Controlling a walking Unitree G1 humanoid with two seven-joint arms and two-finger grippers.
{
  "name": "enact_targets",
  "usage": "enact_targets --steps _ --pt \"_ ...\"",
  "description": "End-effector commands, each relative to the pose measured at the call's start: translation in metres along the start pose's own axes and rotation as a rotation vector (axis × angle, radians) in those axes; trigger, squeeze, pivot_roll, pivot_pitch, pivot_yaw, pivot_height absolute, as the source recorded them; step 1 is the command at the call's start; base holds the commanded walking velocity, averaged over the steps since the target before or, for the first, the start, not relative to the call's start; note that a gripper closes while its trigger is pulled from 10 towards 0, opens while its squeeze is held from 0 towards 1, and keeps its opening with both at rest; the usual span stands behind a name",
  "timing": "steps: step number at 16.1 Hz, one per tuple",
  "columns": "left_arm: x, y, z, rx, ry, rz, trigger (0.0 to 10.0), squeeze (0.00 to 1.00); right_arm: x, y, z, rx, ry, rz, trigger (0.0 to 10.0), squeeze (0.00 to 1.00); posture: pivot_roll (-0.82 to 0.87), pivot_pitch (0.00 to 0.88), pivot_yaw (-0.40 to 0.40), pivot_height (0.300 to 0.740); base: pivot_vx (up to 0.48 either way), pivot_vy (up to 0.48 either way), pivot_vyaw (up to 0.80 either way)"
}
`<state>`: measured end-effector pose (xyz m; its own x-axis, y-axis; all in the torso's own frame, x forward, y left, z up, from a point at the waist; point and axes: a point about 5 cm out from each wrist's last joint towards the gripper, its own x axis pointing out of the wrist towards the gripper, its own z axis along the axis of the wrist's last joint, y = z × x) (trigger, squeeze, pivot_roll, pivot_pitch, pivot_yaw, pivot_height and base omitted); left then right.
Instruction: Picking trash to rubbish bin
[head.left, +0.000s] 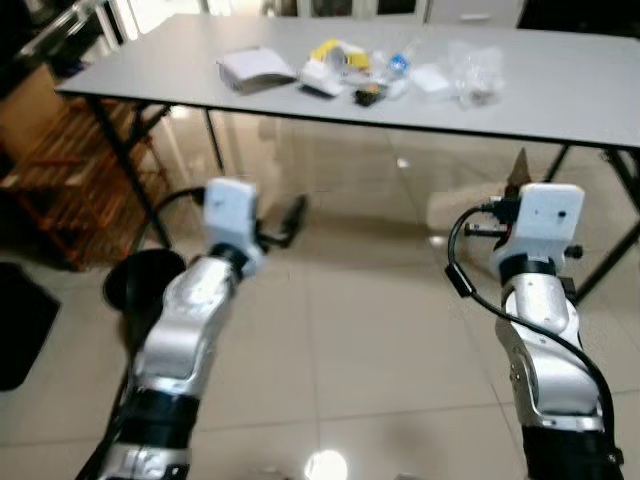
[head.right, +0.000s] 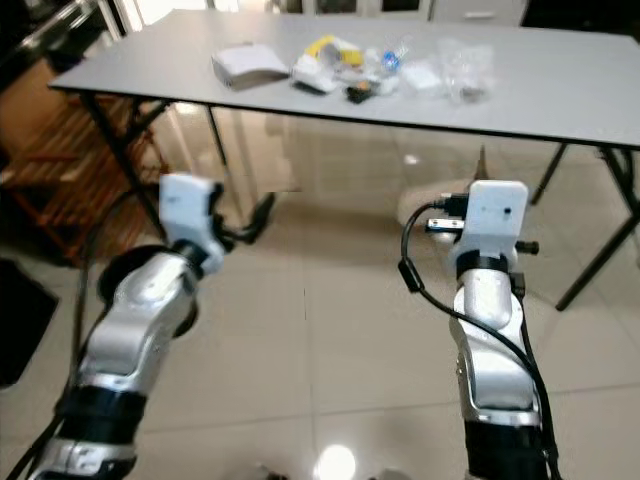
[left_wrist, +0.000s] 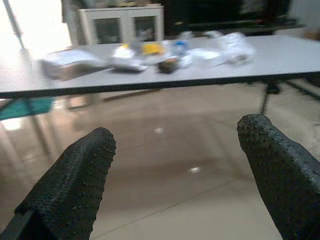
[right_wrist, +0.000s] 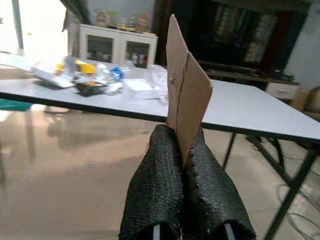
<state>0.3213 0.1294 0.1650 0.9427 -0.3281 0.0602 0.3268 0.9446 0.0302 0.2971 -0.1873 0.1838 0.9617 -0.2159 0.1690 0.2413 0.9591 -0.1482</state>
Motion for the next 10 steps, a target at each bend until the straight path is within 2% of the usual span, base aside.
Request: enact_targets --steps 1,8,10 --pt "-0.005 -0.001 -0.011 0.018 0.029 -0.001 10.0 0.0 -0.006 -0.004 -0.006 -0.012 0.028 0.006 10.0 0.0 -0.04 0.078 0.043 0.74 0.0 0.277 0.0" --pt "-0.032 0.01 -0.038 0.089 0.091 0.034 10.0 0.0 -0.043 0.006 -0.035 -0.007 0.142 0.095 10.0 0.0 -0.04 0.08 0.041 0.74 0.0 0.28 0.0" --pt "-0.041 0.017 -0.044 0.081 0.115 0.081 10.0 0.0 -0.056 0.006 -0.046 -0.001 0.194 0.103 10.0 0.0 -0.04 0.08 0.041 0.74 0.0 0.279 0.0"
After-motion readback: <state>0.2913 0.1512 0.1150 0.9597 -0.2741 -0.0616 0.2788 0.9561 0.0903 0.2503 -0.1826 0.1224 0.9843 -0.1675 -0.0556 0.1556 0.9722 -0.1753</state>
